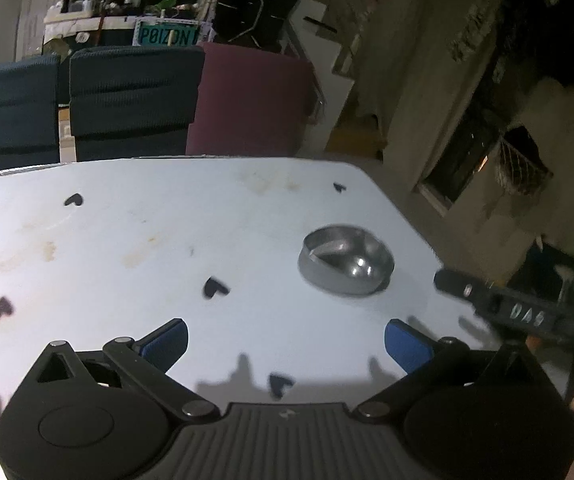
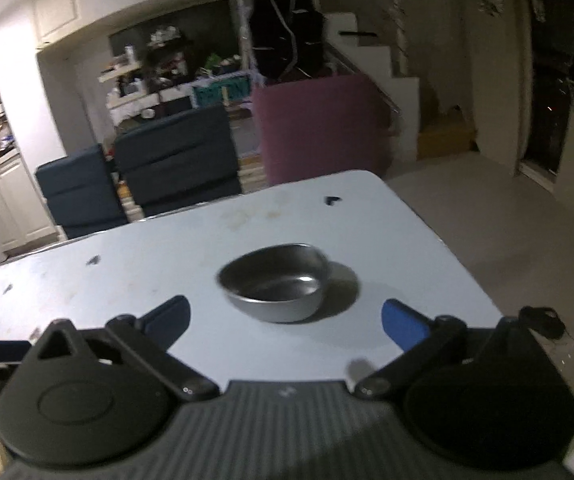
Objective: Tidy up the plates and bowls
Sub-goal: 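Move both grippers to the rim of the oval steel bowl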
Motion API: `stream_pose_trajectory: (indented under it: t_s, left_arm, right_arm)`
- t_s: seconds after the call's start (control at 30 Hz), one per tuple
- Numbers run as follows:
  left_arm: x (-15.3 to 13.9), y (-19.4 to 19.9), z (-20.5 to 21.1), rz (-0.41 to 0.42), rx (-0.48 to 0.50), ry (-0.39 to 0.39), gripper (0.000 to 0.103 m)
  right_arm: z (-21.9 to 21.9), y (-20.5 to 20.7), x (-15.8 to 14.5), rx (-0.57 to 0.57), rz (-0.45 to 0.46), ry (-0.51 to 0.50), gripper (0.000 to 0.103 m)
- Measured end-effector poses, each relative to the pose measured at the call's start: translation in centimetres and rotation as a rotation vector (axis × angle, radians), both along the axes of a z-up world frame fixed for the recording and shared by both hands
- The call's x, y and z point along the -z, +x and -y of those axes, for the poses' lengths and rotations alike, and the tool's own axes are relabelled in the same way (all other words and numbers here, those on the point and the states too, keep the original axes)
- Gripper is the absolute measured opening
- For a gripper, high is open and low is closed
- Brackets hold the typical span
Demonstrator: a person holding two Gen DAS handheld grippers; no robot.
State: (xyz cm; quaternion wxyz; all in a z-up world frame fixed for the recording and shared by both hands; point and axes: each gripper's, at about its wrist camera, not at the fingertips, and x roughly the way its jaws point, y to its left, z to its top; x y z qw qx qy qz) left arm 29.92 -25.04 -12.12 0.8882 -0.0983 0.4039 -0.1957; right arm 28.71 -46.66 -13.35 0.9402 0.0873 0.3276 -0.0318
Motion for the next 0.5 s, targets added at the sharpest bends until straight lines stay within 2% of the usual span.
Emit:
stream_pose_trajectory:
  t_s: [0.1, 0.2, 0.3, 0.37, 0.43, 0.5]
  left_arm:
    - [0.1, 1.4, 1.2, -0.011, -0.015, -0.034, 0.1]
    - [0.6, 3.1, 2.2, -0.034, -0.024, -0.085, 0.091]
    - [1.6, 4.9, 2.9, -0.072, -0.04, -0.139, 0.079]
    - [2.2, 5.9, 3.2, -0.089, -0.064, -0.161, 0.075]
    - [2.8, 6.9, 3.5, -0.11, -0.075, -0.193, 0.073]
    - [3.4, 7.9, 3.7, -0.127, -0.076, -0.214, 0.073]
  right_arm:
    - [1.4, 1.6, 0.5, 0.05, -0.036, -0.007, 0.103]
    - [2.9, 2.8, 1.1, 0.093, -0.051, 0.055, 0.094]
    - [4.3, 3.8, 1.7, 0.127, -0.048, 0.134, 0.074]
    - [5.1, 4.6, 2.4, 0.16, -0.043, 0.187, 0.059]
    - [5.6, 5.2, 2.9, 0.197, -0.045, 0.225, 0.05]
    - [5.9, 5.6, 3.6, 0.204, -0.055, 0.257, 0.048]
